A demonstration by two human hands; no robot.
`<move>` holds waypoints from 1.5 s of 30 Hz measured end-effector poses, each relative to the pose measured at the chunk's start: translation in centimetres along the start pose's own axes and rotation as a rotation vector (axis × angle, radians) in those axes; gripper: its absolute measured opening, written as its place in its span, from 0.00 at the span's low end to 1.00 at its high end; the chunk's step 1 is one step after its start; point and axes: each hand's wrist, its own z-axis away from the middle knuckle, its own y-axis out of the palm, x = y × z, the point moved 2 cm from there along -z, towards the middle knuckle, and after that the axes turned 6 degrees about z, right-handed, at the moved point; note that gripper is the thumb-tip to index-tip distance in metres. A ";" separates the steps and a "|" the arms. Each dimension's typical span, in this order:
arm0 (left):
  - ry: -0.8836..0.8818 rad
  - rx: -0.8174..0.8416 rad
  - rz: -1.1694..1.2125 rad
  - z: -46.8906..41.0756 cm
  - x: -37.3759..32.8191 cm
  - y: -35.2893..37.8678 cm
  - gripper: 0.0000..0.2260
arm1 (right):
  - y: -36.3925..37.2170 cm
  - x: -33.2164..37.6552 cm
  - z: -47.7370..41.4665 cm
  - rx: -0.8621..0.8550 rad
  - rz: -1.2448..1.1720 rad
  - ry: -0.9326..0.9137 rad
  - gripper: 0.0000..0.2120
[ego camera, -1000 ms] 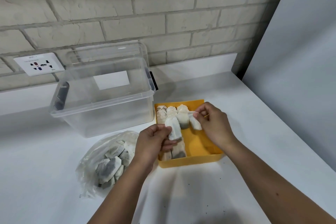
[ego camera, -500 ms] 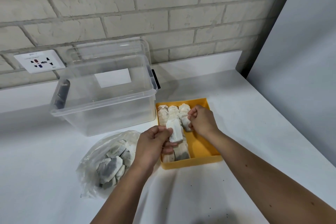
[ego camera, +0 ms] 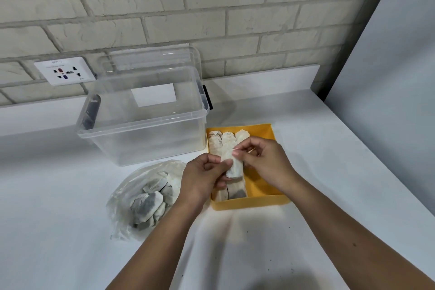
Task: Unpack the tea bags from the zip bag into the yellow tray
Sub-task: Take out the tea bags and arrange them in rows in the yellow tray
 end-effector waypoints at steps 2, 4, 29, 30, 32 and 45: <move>0.014 -0.004 0.000 0.1 -0.1 -0.1 0.08 | -0.8 0.2 -0.1 -0.038 0.029 -0.023 0.04; 0.029 -0.022 0.010 0.1 -0.2 -0.4 0.08 | -2.0 0.4 -0.3 -0.098 0.057 -0.044 0.04; 0.139 -0.099 -0.176 -0.6 0.1 -1.6 0.03 | -0.1 -3.3 -3.4 -0.088 0.402 0.098 0.09; 0.141 -0.098 -0.174 -0.7 0.0 -1.5 0.03 | -0.3 -2.6 -2.7 -0.101 0.275 0.108 0.08; 0.140 -0.095 -0.157 -0.8 -0.1 -1.2 0.03 | -0.3 -1.3 -1.3 0.014 -0.091 0.205 0.07; 0.331 -0.202 -0.642 -0.6 0.1 -2.8 0.14 | -1.9 -2.0 -0.7 -0.075 0.411 0.095 0.07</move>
